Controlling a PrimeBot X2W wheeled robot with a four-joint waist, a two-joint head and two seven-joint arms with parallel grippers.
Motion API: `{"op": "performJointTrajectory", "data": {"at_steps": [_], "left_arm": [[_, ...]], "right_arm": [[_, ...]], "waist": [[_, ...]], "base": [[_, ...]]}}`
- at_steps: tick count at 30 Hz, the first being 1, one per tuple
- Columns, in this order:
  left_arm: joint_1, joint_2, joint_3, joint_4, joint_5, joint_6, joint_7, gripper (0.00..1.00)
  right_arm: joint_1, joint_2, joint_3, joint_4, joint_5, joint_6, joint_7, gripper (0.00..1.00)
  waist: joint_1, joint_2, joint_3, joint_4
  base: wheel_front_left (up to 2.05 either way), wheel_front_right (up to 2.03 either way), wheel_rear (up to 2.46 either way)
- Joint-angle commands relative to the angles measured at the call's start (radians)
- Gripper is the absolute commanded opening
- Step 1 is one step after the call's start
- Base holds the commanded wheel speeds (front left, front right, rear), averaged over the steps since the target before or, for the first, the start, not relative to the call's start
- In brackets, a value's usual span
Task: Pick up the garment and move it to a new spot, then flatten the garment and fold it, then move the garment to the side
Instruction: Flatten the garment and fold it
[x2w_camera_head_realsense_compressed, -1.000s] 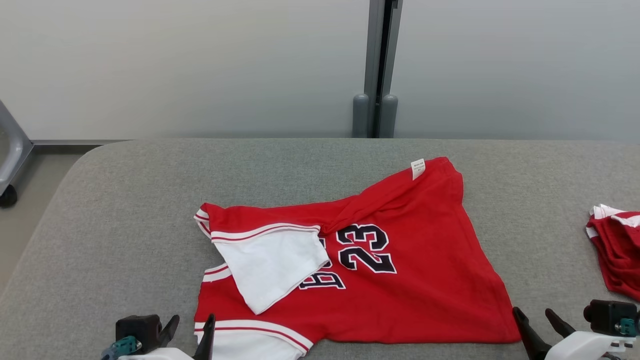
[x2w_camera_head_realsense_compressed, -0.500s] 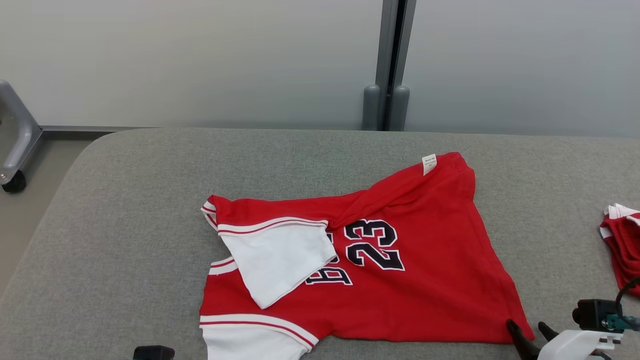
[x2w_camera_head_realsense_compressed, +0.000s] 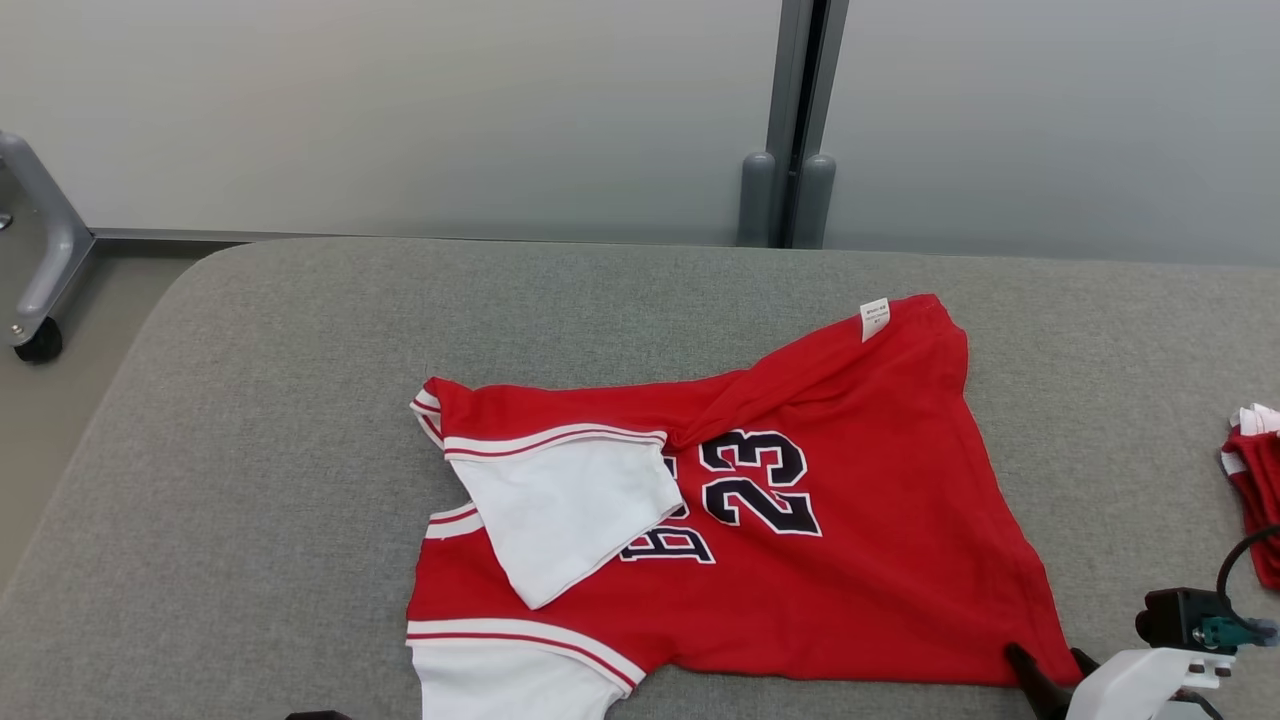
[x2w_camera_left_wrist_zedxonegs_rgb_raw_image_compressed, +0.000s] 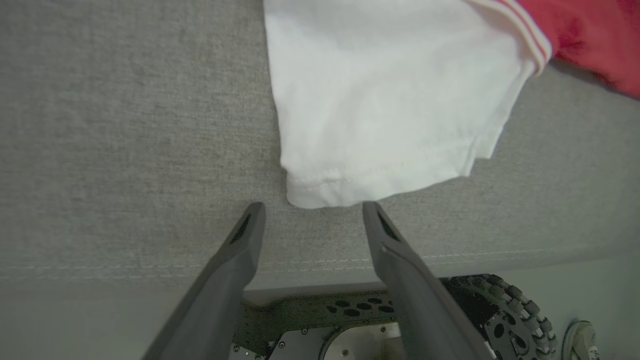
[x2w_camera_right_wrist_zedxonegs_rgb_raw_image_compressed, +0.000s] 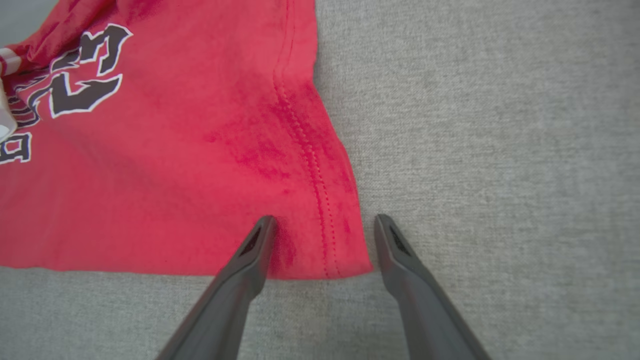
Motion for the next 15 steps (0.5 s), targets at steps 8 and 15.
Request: {"op": "performJointTrajectory", "data": {"at_steps": [8, 15], "left_arm": [[-0.043, -0.003, -0.004, 0.041, -0.004, -0.025, -0.045, 1.00], [-0.070, -0.005, -0.012, 0.084, -0.016, -0.041, -0.062, 1.00]], "right_arm": [[0.000, 0.007, 0.004, -0.006, 0.002, 0.002, 0.020, 1.00], [-0.007, 0.010, 0.008, -0.013, 0.003, 0.002, 0.021, 1.00]], "waist": [[0.0000, -0.0001, 0.005, 0.004], [0.0000, -0.0001, 0.014, 0.000]], "base": [[0.00, 0.00, 0.00], [0.00, 0.00, 0.00]]}}
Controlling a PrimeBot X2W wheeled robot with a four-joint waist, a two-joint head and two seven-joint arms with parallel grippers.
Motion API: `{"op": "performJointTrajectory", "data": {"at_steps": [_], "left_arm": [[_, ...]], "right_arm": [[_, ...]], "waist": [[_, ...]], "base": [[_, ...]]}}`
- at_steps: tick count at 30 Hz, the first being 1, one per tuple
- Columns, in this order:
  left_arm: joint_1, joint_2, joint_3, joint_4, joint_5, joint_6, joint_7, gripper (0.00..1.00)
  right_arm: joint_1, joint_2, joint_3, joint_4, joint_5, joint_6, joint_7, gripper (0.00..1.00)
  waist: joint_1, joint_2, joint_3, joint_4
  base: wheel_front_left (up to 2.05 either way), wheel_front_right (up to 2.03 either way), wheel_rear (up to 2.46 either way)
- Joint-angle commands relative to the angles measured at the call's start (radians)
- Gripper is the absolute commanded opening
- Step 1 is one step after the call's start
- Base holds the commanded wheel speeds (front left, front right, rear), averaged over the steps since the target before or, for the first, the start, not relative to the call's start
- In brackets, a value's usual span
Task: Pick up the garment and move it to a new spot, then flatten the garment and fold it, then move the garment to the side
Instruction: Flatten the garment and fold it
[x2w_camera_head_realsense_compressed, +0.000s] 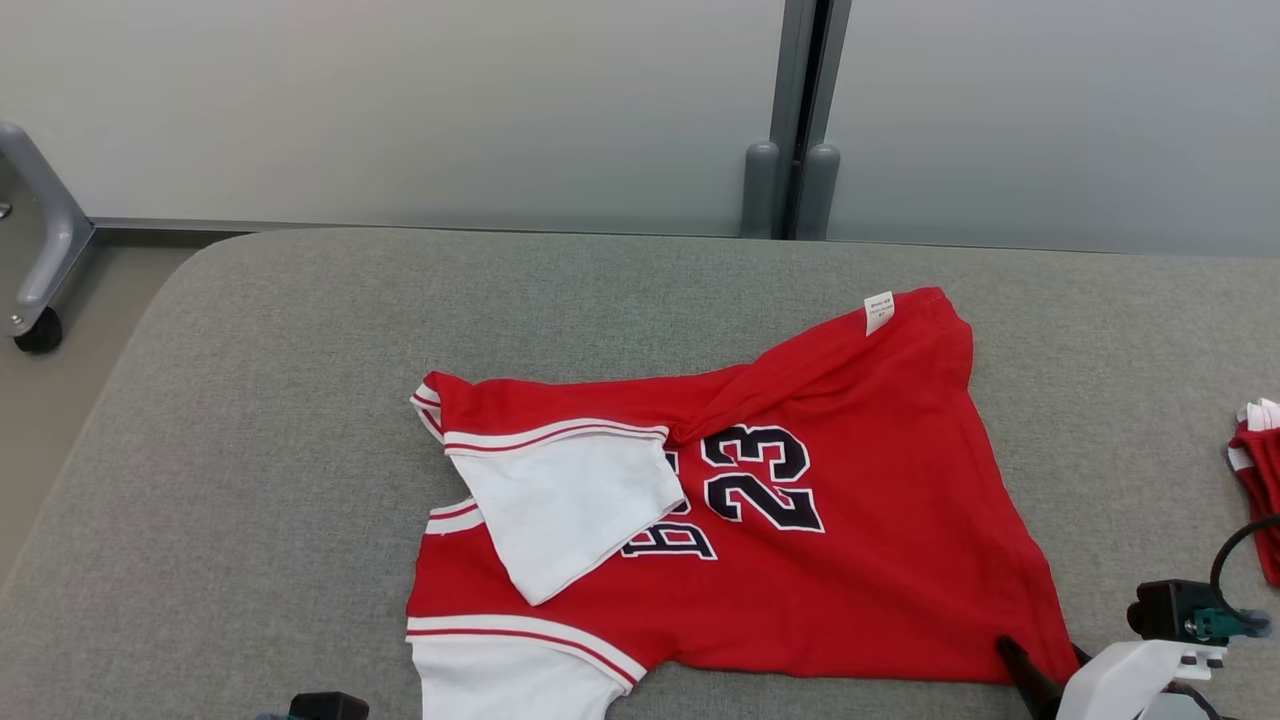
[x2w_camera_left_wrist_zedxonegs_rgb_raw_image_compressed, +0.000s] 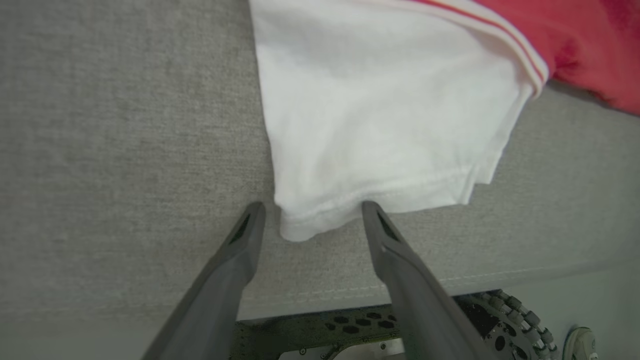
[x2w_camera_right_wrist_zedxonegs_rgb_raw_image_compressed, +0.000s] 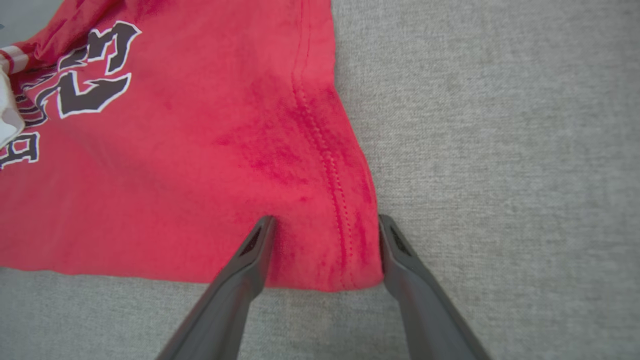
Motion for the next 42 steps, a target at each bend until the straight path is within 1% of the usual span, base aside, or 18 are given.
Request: {"op": "performJointTrajectory", "data": {"at_steps": [1, 4, 5, 6, 7, 8, 15, 21, 25, 27, 29, 31, 33, 34, 35, 37, 39, 42], "left_arm": [[-0.019, 0.005, 0.000, 0.013, -0.008, -0.004, -0.001, 1.00], [-0.035, -0.002, -0.003, 0.039, -0.014, -0.013, -0.007, 1.00], [-0.037, -0.003, -0.005, 0.049, -0.018, -0.014, -0.008, 0.89], [-0.040, -0.004, -0.006, 0.058, -0.020, -0.017, -0.011, 0.65], [-0.042, -0.004, -0.009, 0.066, -0.023, -0.021, -0.009, 0.24], [-0.043, -0.006, -0.013, 0.071, -0.026, -0.025, -0.009, 0.00], [-0.045, 0.011, -0.006, 0.036, -0.024, -0.028, -0.026, 0.00], [-0.026, 0.035, 0.002, -0.076, -0.014, -0.018, -0.033, 0.00], [-0.060, 0.046, 0.009, -0.162, -0.022, -0.034, -0.054, 0.00], [-0.097, 0.070, 0.015, -0.187, 0.000, -0.039, -0.063, 0.00], [-0.147, 0.082, 0.016, -0.191, 0.009, -0.047, -0.071, 0.00], [-0.214, 0.110, 0.015, -0.179, 0.026, -0.056, -0.074, 0.00], [-0.299, 0.121, 0.011, -0.163, 0.027, -0.066, -0.084, 0.00], [-0.299, 0.121, 0.011, -0.163, 0.027, -0.066, -0.084, 0.00], [-0.343, 0.125, 0.008, -0.147, 0.022, -0.068, -0.088, 0.00], [-0.442, 0.146, 0.006, -0.111, 0.032, -0.075, -0.104, 0.00], [-0.554, 0.152, -0.005, -0.064, 0.033, -0.083, -0.126, 0.00], [-0.742, 0.183, -0.040, 0.022, 0.070, -0.088, -0.148, 0.00]], "right_arm": [[-0.001, 0.004, 0.005, 0.005, 0.004, 0.002, 0.005, 1.00], [-0.002, 0.007, 0.010, 0.009, 0.009, 0.002, 0.010, 0.98], [-0.002, 0.008, 0.014, 0.009, 0.013, 0.002, 0.013, 0.64], [-0.002, 0.008, 0.018, 0.009, 0.014, 0.002, 0.014, 0.37], [-0.003, 0.008, 0.021, 0.007, 0.016, 0.002, 0.015, 0.06], [-0.004, 0.008, 0.024, 0.004, 0.019, 0.002, 0.013, 0.00], [0.003, -0.005, 0.030, -0.027, 0.047, 0.002, -0.035, 0.00], [0.035, -0.012, 0.026, -0.083, 0.088, 0.002, -0.049, 0.00], [0.028, -0.018, 0.025, -0.138, 0.127, 0.002, -0.052, 0.00], [0.004, -0.033, 0.034, -0.158, 0.129, 0.002, -0.054, 0.00], [-0.031, -0.039, 0.047, -0.171, 0.130, 0.002, -0.058, 0.00], [-0.069, -0.051, 0.057, -0.180, 0.140, 0.002, -0.056, 0.00], [-0.124, -0.065, 0.063, -0.179, 0.152, 0.002, -0.054, 0.00], [-0.124, -0.065, 0.063, -0.179, 0.152, 0.002, -0.054, 0.00], [-0.154, -0.072, 0.070, -0.176, 0.153, 0.002, -0.052, 0.00], [-0.230, -0.076, 0.084, -0.178, 0.179, 0.002, -0.053, 0.00], [-0.319, -0.092, 0.093, -0.169, 0.201, 0.002, -0.054, 0.00], [-0.479, -0.113, 0.121, -0.150, 0.247, 0.002, -0.054, 0.00]], "waist": [[0.0000, 0.0000, 0.001, -0.002], [0.0000, 0.0000, 0.002, -0.004], [0.0000, 0.0000, 0.002, -0.005], [0.0000, 0.0000, 0.002, -0.006], [0.0000, 0.0000, 0.003, -0.008], [0.0000, 0.0000, 0.002, -0.008], [0.0000, 0.0000, -0.016, -0.006], [0.0000, 0.0000, -0.042, -0.009], [0.0000, 0.0000, -0.042, -0.019], [0.0000, 0.0000, -0.035, -0.027], [0.0000, 0.0000, -0.018, -0.037], [0.0000, 0.0000, 0.007, -0.048], [0.0000, 0.0000, 0.041, -0.057], [0.0000, 0.0000, 0.041, -0.057], [0.0000, 0.0000, 0.058, -0.062], [0.0000, 0.0000, 0.108, -0.073], [0.0000, 0.0000, 0.165, -0.082], [0.0000, 0.0000, 0.267, -0.094]], "base": [[0.00, 0.00, 0.00], [0.00, 0.00, 0.00], [0.00, 0.00, 0.00], [0.00, 0.00, 0.00], [0.00, 0.00, 0.00], [0.00, 0.00, 0.00], [0.00, 0.00, 0.00], [0.00, 0.00, 0.00], [0.00, 0.00, 0.00], [0.00, 0.00, 0.00], [0.00, 0.00, 0.00], [0.00, 0.00, 0.00], [0.00, 0.00, 0.00], [0.00, 0.00, 0.00], [0.00, 0.00, 0.00], [0.00, 0.00, 0.00], [0.00, 0.00, 0.00], [0.00, 0.00, 0.00]]}}
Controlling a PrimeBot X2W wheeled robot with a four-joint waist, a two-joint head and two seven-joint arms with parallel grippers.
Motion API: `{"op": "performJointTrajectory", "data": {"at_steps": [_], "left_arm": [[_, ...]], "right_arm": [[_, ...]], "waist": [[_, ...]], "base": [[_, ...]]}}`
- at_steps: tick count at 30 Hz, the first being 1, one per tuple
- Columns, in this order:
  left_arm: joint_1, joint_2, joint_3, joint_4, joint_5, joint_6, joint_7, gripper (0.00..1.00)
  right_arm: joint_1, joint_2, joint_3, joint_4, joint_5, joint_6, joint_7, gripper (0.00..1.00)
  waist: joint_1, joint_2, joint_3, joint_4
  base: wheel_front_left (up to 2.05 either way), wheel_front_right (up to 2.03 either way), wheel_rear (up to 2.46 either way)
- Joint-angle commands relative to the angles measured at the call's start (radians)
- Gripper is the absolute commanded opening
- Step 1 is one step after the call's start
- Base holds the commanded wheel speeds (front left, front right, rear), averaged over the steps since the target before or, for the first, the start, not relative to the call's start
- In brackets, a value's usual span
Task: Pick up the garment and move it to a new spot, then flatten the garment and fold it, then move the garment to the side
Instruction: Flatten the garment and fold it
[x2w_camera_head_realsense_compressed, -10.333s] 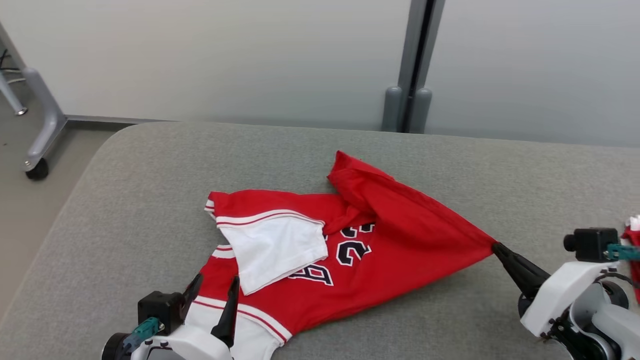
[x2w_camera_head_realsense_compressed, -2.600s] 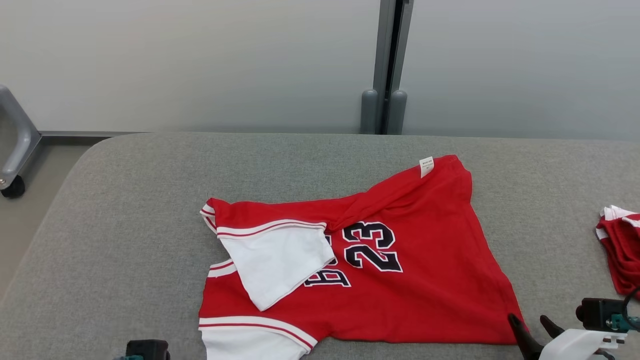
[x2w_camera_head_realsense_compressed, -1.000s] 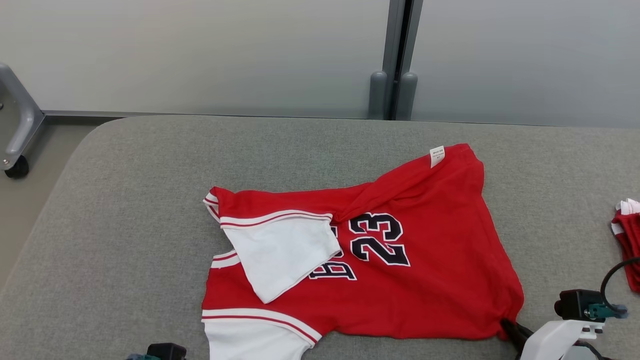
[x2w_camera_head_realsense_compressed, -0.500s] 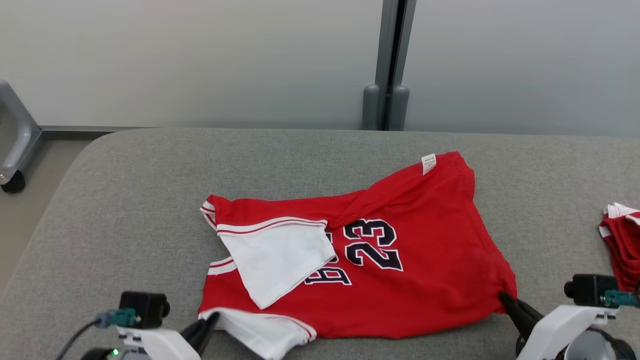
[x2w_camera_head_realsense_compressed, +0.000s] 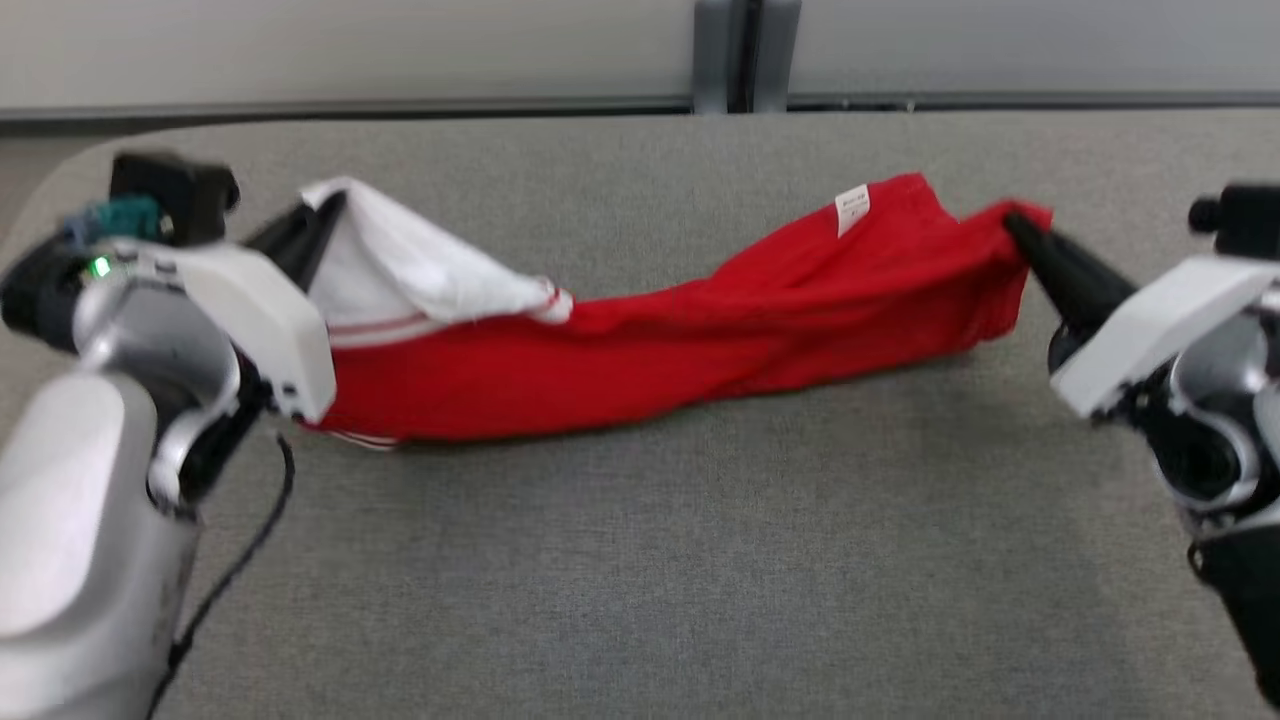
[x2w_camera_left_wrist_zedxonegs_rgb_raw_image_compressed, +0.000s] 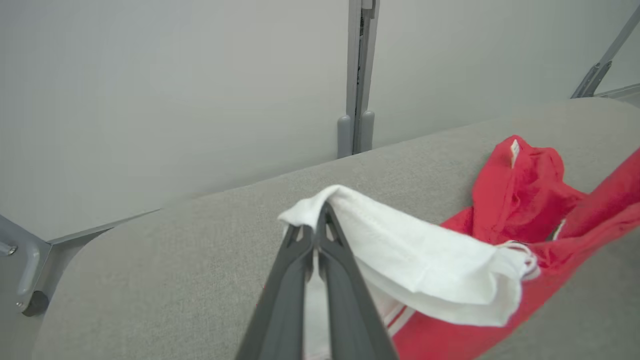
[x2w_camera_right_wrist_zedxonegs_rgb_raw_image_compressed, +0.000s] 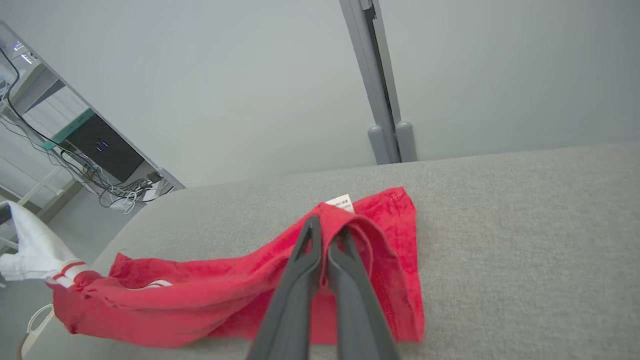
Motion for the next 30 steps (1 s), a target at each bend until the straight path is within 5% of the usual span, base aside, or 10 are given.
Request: {"op": "performJointTrajectory", "data": {"at_steps": [1, 7, 17, 30], "left_arm": [[-0.064, 0.008, -0.013, 0.024, 0.011, -0.006, -0.005, 0.00], [-0.461, 0.060, -0.130, 0.212, 0.035, -0.007, -0.055, 0.00], [-0.945, 0.091, -0.250, 0.491, 0.005, -0.007, -0.173, 0.00], [-1.265, 0.062, -0.347, 0.764, -0.042, -0.007, -0.390, 0.00]], "right_arm": [[-0.051, -0.020, 0.008, 0.008, 0.007, 0.002, -0.003, 0.00], [-0.389, -0.054, 0.102, 0.067, 0.086, 0.002, -0.085, 0.00], [-0.814, -0.090, 0.245, 0.266, 0.177, 0.002, -0.228, 0.00], [-1.128, -0.108, 0.368, 0.466, 0.236, 0.002, -0.423, 0.00]], "waist": [[0.0000, 0.0000, 0.129, -0.023], [0.0000, 0.0000, 0.281, -0.041], [0.0000, 0.0000, 0.359, -0.056], [0.0000, 0.0000, 0.336, -0.049]], "base": [[0.00, 0.00, 0.00], [0.00, 0.00, 0.00], [0.00, 0.00, 0.00], [0.00, 0.00, 0.00]]}}
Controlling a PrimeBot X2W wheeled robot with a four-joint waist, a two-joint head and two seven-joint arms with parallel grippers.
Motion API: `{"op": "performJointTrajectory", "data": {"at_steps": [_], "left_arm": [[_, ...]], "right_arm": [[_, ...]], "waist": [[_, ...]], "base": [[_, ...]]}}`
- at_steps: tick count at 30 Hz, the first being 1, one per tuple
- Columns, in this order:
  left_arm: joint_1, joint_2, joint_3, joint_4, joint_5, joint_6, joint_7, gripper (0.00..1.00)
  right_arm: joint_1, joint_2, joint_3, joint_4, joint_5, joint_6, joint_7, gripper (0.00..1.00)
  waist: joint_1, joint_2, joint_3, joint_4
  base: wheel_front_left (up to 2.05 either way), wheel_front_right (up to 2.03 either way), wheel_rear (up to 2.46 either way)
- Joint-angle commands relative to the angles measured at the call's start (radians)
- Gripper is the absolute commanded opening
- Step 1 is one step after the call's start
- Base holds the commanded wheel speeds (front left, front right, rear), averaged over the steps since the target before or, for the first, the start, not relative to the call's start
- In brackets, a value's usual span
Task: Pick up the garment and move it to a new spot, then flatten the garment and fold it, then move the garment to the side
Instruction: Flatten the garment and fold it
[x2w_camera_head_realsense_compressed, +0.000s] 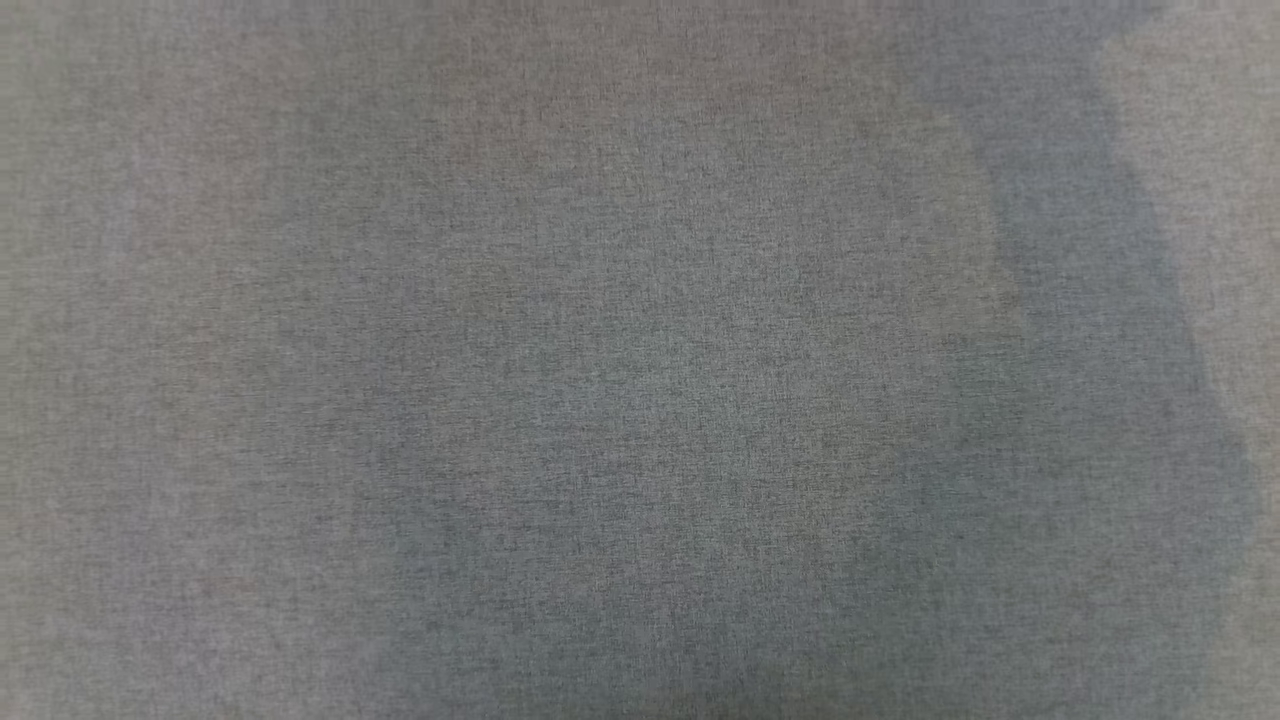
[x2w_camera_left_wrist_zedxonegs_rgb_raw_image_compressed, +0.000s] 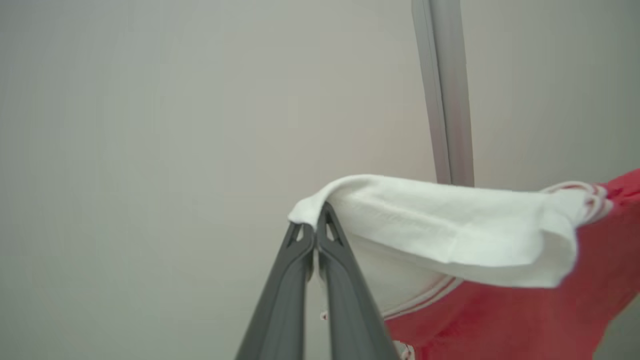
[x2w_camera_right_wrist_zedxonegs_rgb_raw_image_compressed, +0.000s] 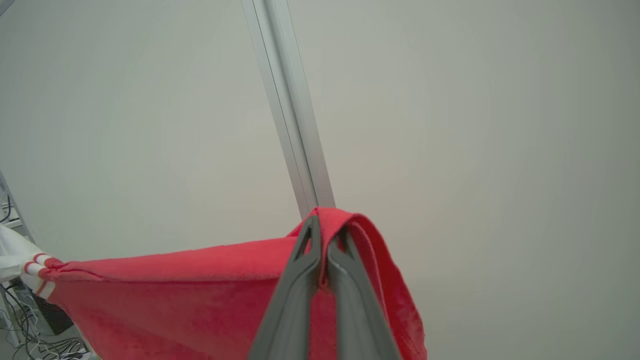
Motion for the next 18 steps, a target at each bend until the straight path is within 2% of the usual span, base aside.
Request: {"op": "performJointTrajectory", "data": {"at_steps": [1, 5, 7, 12, 18], "left_arm": [[0.002, -0.006, -0.022, 0.018, -0.017, -0.001, -0.004, 0.00], [0.072, 0.011, -0.108, 0.060, -0.092, -0.001, -0.004, 0.00], [0.093, 0.016, -0.128, 0.062, -0.111, -0.001, 0.003, 0.00], [0.253, 0.061, -0.243, 0.008, -0.229, -0.001, 0.050, 0.00], [0.477, 0.182, -0.365, -0.134, -0.451, -0.001, 0.253, 0.00]], "right_arm": [[-0.004, 0.000, 0.019, 0.009, 0.019, 0.002, -0.003, 0.00], [0.077, -0.019, 0.117, 0.035, 0.077, 0.002, 0.023, 0.00], [0.096, -0.021, 0.134, 0.037, 0.092, 0.002, 0.031, 0.00], [0.246, -0.036, 0.241, 0.014, 0.169, 0.002, 0.061, 0.00], [0.445, -0.056, 0.378, -0.050, 0.264, 0.002, 0.111, 0.00]], "waist": [[0.0000, 0.0000, -0.012, 0.004], [0.0000, 0.0000, -0.054, 0.010], [0.0000, 0.0000, -0.066, 0.010], [0.0000, 0.0000, -0.161, 0.009], [0.0000, 0.0000, -0.299, -0.001]], "base": [[0.00, 0.00, 0.00], [0.00, 0.00, 0.00], [0.00, 0.00, 0.00], [0.00, 0.00, 0.00], [0.00, 0.00, 0.00]]}}
